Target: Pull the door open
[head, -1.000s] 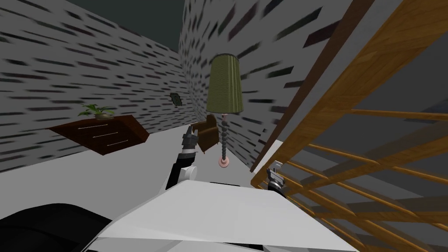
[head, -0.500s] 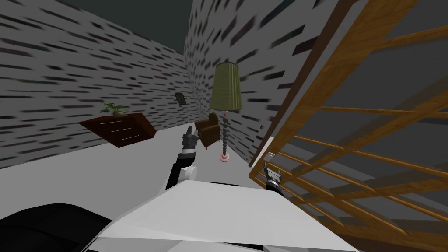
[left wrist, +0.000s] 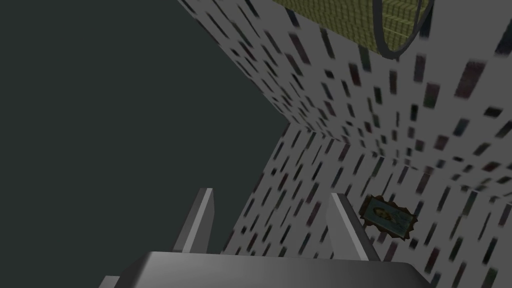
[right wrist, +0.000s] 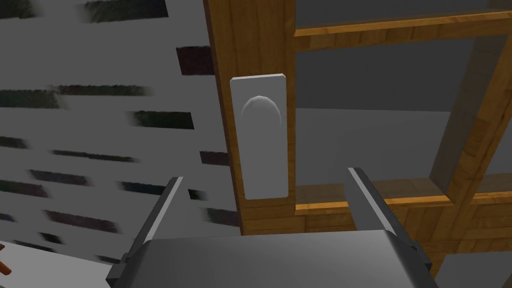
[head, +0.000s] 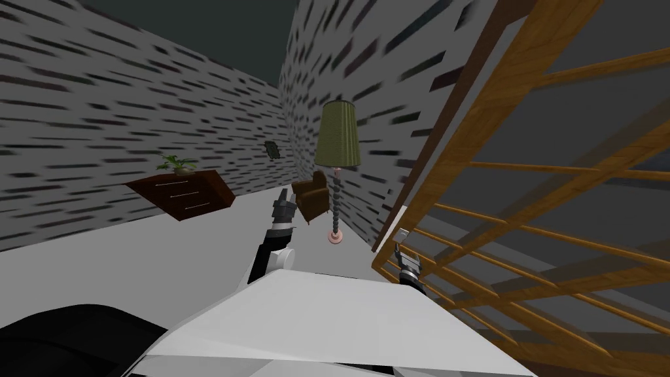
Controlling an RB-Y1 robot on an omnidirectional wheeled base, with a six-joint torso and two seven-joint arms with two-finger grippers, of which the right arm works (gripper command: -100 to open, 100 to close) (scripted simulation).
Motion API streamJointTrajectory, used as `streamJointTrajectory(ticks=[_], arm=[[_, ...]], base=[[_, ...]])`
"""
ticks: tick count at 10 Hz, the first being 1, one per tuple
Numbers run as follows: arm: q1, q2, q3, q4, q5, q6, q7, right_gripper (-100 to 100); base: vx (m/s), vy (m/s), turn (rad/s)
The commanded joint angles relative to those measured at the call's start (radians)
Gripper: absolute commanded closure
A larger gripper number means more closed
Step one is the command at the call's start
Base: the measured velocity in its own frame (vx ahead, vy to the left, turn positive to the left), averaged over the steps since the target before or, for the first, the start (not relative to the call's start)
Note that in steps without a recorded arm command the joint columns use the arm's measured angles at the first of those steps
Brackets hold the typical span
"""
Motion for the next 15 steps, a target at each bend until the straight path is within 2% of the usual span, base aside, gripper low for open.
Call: streamJointTrajectory(ticks=[1,5,6,7,8,13,14,15], arm=[[0.001,-0.012,0.002,0.015,0.001,-0.011,-0.021,-100],[0.008,-0.045,0.008,0.052,0.002,-0.039,-0.078,-100],[0.009,-0.05,0.009,0.058,0.002,-0.044,-0.087,-100],[0.007,-0.047,0.008,0.056,0.002,-0.04,-0.08,-100],[0.007,-0.047,0.008,0.056,0.002,-0.04,-0.08,100],[0.007,-0.047,0.008,0.056,0.002,-0.04,-0.08,100],[0.014,-0.057,0.032,0.047,0.016,-0.037,-0.094,100],[0.016,-0.059,0.037,0.044,0.02,-0.037,-0.097,100]], base=[[0.166,-0.073,0.016],[0.2,-0.074,0.015],[0.19,-0.048,0.008],[0.088,-0.022,-0.003],[-0.019,0.005,-0.002],[-0.014,0.003,0.003],[-0.144,-0.023,0.087],[-0.212,0.001,0.076]])
